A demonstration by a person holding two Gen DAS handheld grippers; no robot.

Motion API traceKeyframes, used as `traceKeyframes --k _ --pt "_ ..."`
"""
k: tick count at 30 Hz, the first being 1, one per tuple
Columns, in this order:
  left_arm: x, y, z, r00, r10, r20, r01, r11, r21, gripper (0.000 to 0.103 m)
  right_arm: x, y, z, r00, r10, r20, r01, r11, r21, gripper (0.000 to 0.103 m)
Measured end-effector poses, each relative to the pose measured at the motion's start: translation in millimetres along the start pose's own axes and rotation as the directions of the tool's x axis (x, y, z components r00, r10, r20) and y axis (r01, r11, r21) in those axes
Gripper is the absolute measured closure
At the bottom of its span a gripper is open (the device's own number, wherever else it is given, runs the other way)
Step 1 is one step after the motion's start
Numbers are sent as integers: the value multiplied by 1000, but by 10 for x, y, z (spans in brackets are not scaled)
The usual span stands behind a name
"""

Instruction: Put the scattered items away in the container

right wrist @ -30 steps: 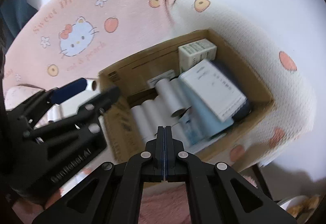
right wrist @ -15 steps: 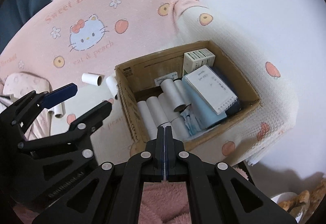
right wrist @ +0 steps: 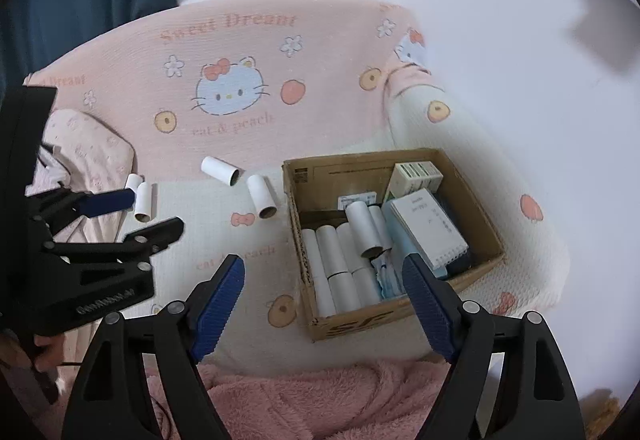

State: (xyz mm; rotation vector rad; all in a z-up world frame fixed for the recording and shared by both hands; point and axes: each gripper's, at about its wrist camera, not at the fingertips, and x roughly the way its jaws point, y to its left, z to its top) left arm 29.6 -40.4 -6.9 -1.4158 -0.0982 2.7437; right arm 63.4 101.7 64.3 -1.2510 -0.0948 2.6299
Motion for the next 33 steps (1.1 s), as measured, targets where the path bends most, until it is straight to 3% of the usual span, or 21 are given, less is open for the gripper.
traceKeyframes --k 4,8,14,24,33 --pt "-121 20 15 1000 -26 -2 26 999 -29 34 -35 11 4 1000 20 6 -20 1000 10 23" --pt "-166 -118 34 998 60 21 -61 997 41 31 -65 7 10 1000 17 9 -17 1000 23 22" --pt "-190 -205 88 1000 -1 15 1 1000 26 31 -124 -38 9 1000 7 13 -8 999 48 20" --pt "-151 -248 72 998 64 10 -65 997 44 31 -197 -107 7 999 35 28 -37 996 80 17" --pt "-129 -294 46 998 66 2 -66 995 71 31 -107 -128 -4 1000 23 -9 -22 996 89 16"
